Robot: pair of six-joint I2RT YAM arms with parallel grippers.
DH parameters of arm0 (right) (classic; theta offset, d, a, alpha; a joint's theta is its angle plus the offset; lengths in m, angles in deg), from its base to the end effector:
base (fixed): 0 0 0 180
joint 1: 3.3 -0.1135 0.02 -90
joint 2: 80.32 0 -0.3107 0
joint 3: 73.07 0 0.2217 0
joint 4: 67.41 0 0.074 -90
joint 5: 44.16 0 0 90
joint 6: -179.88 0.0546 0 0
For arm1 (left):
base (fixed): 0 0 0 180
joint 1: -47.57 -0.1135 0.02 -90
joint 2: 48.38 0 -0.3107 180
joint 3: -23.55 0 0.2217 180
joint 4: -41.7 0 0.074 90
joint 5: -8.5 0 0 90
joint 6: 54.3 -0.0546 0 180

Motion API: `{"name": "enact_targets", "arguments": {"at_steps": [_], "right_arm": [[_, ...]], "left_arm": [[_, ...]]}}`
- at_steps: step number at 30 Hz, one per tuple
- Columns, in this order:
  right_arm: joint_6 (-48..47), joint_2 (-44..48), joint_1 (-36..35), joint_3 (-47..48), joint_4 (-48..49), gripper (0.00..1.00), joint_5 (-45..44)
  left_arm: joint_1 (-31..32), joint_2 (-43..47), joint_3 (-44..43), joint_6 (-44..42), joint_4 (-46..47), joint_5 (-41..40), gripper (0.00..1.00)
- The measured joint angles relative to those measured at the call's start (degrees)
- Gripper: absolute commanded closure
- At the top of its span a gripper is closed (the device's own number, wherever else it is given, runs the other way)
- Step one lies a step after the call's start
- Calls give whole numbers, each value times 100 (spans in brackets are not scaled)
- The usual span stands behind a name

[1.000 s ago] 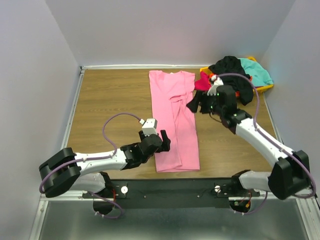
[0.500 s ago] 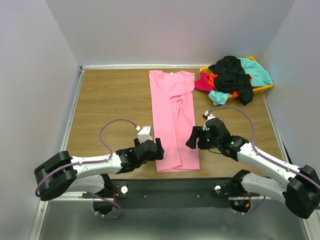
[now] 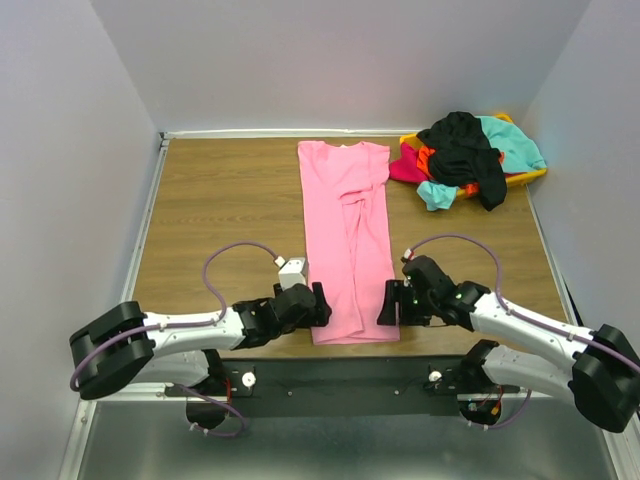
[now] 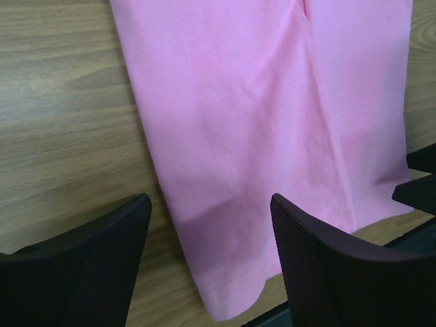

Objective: Fold and stack the t-shirts
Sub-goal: Fold the tshirt

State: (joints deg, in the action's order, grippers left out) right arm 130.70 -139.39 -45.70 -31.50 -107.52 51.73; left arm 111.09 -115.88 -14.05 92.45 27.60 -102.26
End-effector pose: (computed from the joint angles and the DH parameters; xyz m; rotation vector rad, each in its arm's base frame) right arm 0.1000 0.0989 0.2050 -0.0780 2.7159 0.6285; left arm 0.0990 -0.1554 0.2032 -0.0439 2.3689 -0.6541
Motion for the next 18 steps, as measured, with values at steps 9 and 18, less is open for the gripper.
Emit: {"name": "enact_targets", "arguments": {"at_steps": [9, 18], "right_arm": [[463, 68, -225, -131, -181, 33, 72], [894, 188, -535, -179, -341, 34, 66]], "left_arm": [[269, 155, 37, 334, -192, 396, 27], [621, 133, 39, 575, -216, 892, 35]]}}
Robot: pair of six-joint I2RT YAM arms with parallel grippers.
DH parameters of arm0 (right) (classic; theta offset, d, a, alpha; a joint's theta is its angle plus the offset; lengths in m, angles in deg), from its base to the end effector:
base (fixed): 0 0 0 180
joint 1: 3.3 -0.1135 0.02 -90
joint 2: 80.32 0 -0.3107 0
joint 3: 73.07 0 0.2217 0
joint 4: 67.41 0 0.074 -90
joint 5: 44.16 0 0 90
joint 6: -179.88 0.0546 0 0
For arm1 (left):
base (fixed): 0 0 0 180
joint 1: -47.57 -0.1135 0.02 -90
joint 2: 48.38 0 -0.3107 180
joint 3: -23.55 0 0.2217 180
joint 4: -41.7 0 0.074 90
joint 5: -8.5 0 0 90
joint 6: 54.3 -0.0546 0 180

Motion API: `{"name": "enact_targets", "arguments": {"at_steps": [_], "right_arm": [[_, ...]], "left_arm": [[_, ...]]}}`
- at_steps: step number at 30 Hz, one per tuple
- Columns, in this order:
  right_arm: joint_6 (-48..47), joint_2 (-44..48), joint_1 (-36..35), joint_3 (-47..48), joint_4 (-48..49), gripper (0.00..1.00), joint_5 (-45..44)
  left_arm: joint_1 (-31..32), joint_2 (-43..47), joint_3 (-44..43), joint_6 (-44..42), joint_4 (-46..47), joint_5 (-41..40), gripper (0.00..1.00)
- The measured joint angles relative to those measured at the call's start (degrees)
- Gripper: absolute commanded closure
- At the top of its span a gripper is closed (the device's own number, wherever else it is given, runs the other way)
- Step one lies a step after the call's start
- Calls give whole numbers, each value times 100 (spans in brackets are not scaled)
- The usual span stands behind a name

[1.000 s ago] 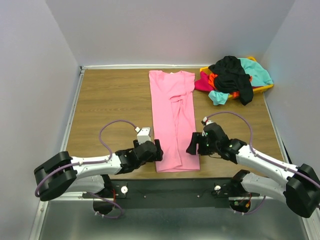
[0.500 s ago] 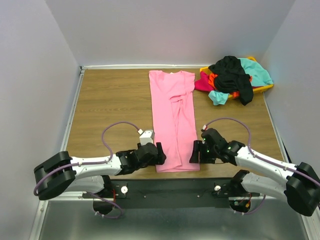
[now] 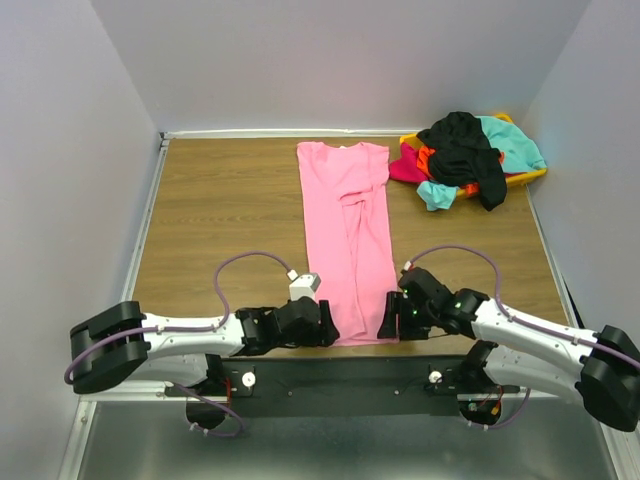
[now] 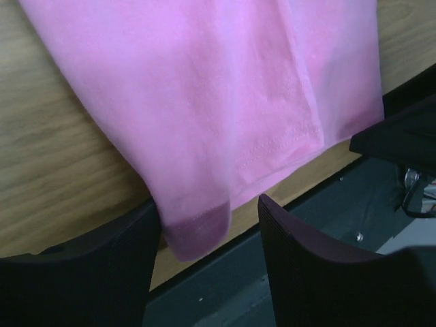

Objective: Fold and stack the t-shirts
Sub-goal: Fold the tshirt

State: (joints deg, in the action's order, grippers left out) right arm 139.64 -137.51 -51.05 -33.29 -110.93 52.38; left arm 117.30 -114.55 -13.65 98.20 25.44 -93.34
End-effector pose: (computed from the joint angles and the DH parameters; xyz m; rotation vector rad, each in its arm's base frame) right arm 0.0798 0.0971 0.1962 0.0077 2.8184 0.6555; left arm 0.0722 -0.1633 0.1999 0.0514 2.5181 -0.8420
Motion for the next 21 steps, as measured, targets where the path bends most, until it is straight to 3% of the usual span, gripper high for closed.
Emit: {"name": "enact_targets", "arguments": {"at_steps": [14, 21], "right_arm": [[168, 114, -282, -13, -109, 40, -433], [179, 269, -282, -13, -201, 57, -863]], "left_arm": [[417, -341, -212, 490, -66, 240, 39], [433, -463, -278, 656, -192, 227, 60]]}}
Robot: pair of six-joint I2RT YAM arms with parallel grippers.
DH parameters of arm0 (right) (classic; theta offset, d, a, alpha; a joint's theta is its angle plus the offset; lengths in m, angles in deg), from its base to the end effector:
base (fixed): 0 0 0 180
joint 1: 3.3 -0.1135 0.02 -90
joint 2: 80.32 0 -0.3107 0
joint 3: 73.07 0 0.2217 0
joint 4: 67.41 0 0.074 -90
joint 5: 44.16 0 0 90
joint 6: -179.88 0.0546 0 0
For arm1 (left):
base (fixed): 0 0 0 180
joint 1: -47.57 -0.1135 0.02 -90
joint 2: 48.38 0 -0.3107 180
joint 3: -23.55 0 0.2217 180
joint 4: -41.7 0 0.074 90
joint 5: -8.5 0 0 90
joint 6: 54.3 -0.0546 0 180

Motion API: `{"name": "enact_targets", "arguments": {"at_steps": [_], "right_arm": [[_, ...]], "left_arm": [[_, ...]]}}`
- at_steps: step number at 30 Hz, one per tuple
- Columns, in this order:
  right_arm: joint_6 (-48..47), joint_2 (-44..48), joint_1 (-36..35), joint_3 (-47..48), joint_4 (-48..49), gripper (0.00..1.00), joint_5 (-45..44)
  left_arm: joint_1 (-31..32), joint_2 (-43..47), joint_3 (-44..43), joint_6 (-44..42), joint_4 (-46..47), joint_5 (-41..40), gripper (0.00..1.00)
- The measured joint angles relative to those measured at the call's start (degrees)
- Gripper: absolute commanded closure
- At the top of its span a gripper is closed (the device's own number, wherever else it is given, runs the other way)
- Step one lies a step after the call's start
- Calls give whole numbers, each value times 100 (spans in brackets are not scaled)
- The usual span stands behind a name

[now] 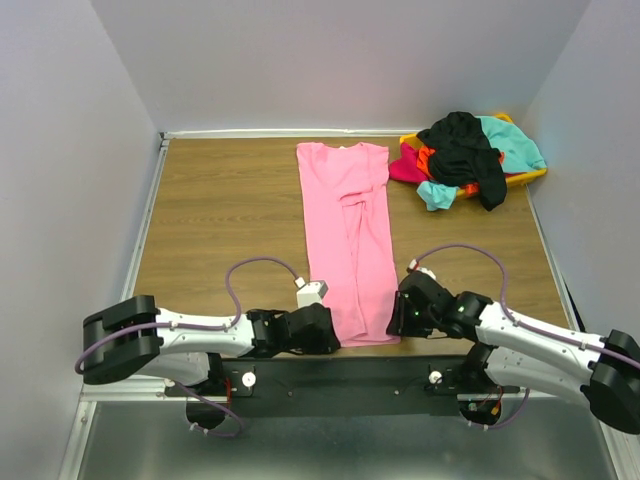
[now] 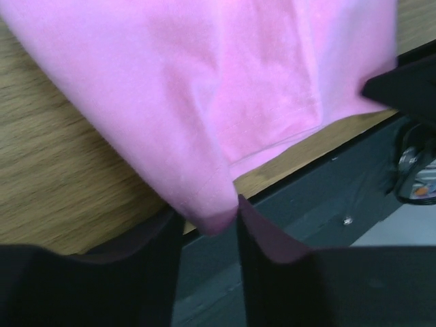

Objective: Fold and stack the t-shirts
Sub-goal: Fold the tshirt

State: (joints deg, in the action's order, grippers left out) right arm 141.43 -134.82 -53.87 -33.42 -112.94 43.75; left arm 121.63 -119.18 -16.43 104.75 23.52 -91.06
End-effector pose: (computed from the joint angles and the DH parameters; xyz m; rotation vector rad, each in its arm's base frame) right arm 0.0761 0.0894 0.1979 0.0366 2.7397 0.5321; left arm 0.0615 -0.1822 0.1968 0.0328 2.6323 -0.8636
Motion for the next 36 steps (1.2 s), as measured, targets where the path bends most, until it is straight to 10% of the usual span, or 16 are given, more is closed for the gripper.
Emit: {"name": "enact_targets", "arguments": {"at_steps": [9, 36], "right_arm": [[17, 122, 0, -7, -15, 91, -170], [50, -35, 0, 546, 94, 99, -1283]], "left_arm": [[61, -219, -120, 68, -173, -24, 100], [107, 363, -332, 177, -1003, -1462, 100]]}}
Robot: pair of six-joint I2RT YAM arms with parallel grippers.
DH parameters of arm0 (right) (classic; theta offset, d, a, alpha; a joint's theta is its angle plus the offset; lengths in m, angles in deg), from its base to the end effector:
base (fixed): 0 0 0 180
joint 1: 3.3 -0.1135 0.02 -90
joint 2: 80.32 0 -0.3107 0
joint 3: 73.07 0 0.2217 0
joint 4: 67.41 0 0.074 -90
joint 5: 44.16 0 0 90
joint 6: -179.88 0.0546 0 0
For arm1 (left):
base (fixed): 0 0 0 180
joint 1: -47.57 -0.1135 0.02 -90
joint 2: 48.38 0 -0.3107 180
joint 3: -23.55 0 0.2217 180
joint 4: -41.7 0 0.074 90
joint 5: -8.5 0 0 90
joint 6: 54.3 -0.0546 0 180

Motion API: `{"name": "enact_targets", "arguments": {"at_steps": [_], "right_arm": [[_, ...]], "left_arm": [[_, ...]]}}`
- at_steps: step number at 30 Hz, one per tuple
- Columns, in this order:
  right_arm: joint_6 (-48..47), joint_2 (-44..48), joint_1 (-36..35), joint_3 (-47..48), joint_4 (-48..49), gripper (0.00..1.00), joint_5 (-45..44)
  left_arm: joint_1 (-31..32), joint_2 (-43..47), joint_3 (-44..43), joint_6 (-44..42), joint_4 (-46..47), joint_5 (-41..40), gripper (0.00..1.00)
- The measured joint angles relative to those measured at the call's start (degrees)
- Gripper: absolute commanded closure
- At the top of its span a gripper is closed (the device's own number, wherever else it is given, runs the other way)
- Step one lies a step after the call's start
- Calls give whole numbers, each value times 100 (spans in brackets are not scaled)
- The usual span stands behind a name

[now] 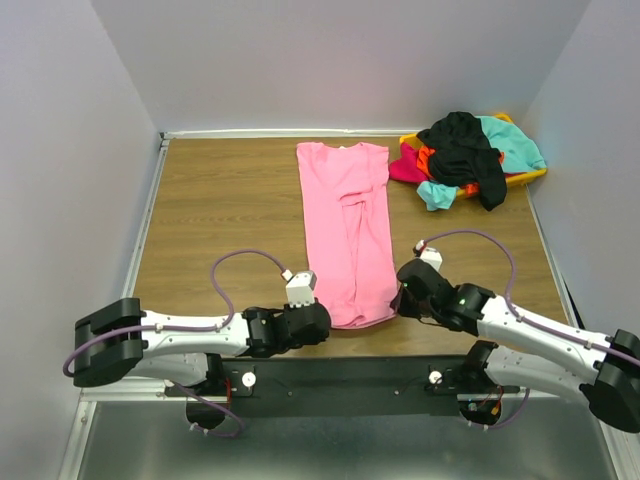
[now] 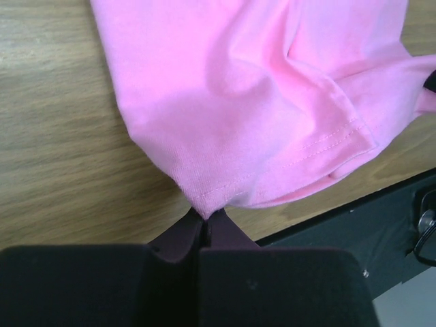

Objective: Fold and stack the t-shirts
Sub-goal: Fold the tshirt

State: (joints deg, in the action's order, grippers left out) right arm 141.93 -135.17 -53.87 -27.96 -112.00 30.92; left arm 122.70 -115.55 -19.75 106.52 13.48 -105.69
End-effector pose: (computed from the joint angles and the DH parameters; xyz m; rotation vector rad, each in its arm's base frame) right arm 0.0957 0.0942 0.2271 0.1389 2.5212 0.4270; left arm 0.0674 -0.1665 0.2125 -0.0890 2.4816 -0.6579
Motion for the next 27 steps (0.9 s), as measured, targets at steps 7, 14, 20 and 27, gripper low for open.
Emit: {"name": "enact_targets", "arguments": {"at_steps": [7, 14, 20, 27], "right_arm": [[-7, -216, 0, 341, 146, 99, -544], [-160, -868, 0, 695, 614, 100, -1143], [-400, -1589, 0, 1261, 960, 99, -1672], [-686, -2157, 0, 1834, 1150, 100, -2354]], "left_arm": [[-61, 59, 129, -13, 494, -289, 100], [-348, -37, 221, -142, 1174, -595, 100], [-671, -133, 221, -424, 1620, -815, 100], [-1292, -433, 225, -975, 2350, -835, 100]]}}
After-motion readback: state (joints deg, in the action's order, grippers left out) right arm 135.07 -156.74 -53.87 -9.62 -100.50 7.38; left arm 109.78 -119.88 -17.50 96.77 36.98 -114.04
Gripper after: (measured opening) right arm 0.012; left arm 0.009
